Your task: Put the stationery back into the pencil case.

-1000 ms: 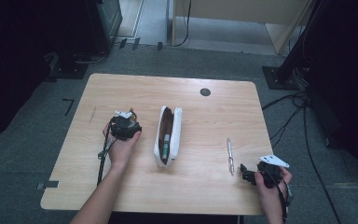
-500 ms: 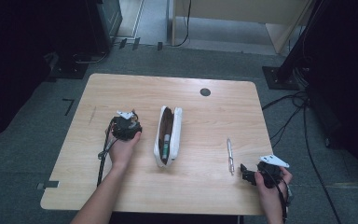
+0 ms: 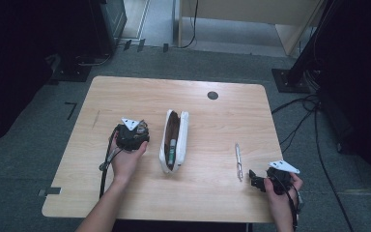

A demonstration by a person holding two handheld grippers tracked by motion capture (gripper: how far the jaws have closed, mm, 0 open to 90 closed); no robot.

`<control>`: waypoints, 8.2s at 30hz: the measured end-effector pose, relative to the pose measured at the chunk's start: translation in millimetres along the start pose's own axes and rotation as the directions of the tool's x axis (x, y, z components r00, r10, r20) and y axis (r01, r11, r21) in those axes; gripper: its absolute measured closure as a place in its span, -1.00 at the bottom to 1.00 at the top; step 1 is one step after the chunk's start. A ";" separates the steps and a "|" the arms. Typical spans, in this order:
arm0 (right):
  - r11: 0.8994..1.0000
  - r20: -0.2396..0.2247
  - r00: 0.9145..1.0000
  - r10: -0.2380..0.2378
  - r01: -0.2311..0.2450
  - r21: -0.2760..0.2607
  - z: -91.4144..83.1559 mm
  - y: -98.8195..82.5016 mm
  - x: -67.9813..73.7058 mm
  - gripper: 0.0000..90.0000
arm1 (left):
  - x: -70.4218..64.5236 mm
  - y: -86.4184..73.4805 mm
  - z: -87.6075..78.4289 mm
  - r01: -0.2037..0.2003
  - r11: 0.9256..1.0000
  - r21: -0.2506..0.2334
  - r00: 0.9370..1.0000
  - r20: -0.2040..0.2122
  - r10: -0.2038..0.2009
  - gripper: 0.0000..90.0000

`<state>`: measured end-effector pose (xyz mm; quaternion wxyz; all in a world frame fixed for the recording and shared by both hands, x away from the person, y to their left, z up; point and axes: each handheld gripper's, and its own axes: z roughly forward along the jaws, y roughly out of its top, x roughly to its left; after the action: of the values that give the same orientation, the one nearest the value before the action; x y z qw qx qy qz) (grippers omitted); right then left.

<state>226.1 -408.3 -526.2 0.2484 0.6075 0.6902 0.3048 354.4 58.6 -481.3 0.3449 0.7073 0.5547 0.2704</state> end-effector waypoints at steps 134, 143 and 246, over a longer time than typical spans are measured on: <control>1.000 0.000 1.000 0.004 -0.004 -0.001 0.1 0.1 0.3 -0.88 | -45.4 25.6 -91.8 -0.057 0.989 -0.139 0.939 0.328 0.100 0.12; 1.000 0.000 1.000 0.004 -0.004 -0.001 0.1 0.1 0.3 -0.88 | -72.0 23.0 -81.5 -0.048 0.992 -0.117 0.919 0.385 0.090 0.12; 0.999 -0.012 1.000 -0.014 0.014 -0.040 -0.9 5.1 64.9 0.65 | -22.7 -11.0 -83.8 -0.032 0.995 -0.097 0.939 0.337 0.063 -0.46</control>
<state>220.0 -343.7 -520.1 0.2582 0.5957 0.6897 0.3207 278.3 53.8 -438.4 0.4603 0.7403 0.4568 0.1773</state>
